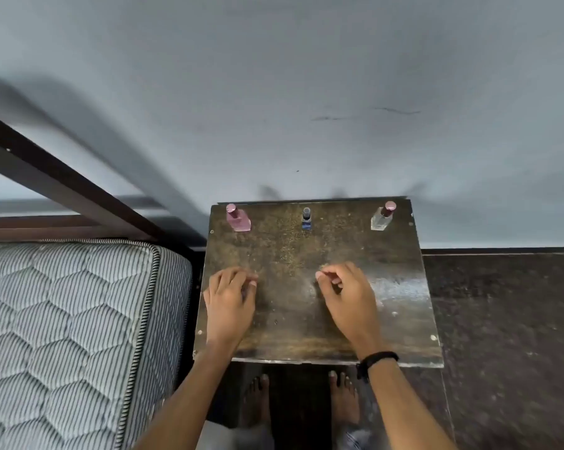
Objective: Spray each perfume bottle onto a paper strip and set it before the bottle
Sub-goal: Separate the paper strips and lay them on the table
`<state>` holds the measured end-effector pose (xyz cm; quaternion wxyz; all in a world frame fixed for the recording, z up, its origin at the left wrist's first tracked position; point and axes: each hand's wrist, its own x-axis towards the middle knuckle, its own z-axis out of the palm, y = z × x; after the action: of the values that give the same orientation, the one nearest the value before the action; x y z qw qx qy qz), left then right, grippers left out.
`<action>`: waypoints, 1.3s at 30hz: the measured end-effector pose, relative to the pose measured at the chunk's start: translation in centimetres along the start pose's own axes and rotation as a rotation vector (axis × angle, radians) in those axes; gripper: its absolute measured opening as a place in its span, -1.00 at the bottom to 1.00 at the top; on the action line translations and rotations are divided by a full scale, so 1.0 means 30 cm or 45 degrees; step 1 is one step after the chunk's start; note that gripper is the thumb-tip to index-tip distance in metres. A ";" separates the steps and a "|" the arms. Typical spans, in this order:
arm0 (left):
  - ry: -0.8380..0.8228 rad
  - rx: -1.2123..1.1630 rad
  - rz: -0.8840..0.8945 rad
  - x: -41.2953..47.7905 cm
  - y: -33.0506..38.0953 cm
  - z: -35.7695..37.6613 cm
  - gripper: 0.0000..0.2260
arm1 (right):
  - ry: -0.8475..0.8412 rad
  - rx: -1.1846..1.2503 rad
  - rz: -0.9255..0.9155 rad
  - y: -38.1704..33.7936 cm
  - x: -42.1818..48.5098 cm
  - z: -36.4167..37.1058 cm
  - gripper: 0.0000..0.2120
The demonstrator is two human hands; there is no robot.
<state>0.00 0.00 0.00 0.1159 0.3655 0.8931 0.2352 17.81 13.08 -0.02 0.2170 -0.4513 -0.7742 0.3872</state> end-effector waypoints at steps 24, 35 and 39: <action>0.098 -0.115 0.089 0.002 -0.129 0.086 -0.74 | 0.270 0.236 -0.244 0.041 -0.017 0.197 -0.91; 0.106 -0.214 0.085 0.034 -0.195 0.056 -0.79 | 0.291 0.087 -0.431 -0.032 -0.069 0.248 -0.84; 0.107 -0.283 0.061 0.041 -0.190 0.064 -0.80 | 0.232 -0.015 -0.459 -0.042 -0.087 0.250 -0.84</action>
<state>-3.54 -2.04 -4.58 0.1127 0.3614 0.8566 0.3507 13.30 7.42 -3.52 0.3495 -0.3399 -0.8217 0.2952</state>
